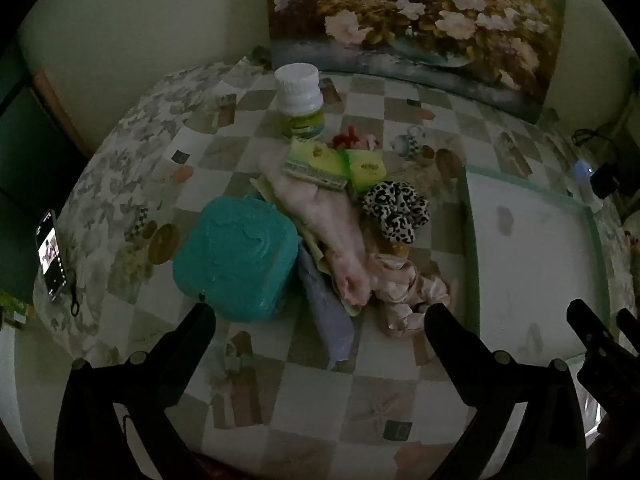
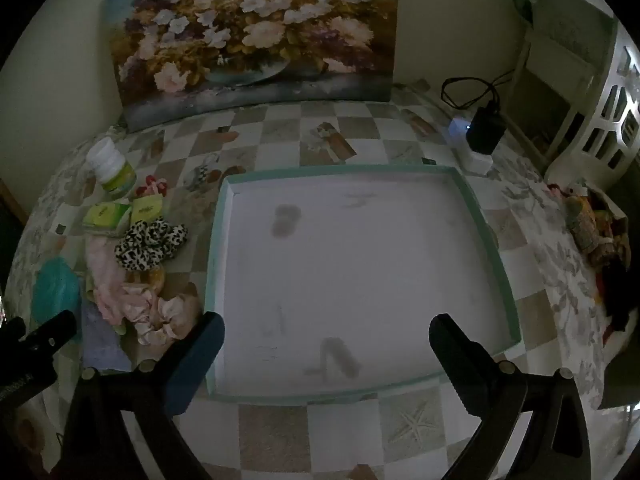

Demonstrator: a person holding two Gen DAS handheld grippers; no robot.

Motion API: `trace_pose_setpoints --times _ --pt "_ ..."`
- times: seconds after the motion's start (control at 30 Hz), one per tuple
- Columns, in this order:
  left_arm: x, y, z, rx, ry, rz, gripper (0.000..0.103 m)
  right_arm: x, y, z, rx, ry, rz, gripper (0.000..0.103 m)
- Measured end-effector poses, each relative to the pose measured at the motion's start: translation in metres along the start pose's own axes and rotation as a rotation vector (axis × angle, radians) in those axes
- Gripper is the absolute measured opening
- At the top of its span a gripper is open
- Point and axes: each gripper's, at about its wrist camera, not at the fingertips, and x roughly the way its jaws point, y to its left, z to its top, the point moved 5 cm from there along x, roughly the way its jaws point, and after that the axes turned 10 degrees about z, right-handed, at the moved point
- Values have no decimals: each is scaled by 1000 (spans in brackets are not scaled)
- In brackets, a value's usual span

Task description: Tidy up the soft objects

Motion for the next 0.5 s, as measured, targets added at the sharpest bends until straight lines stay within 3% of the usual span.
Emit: trace_pose_setpoints --times 0.5 --pt "-5 -1 0 32 -27 34 103 -1 3 1 -23 2 -22 103"
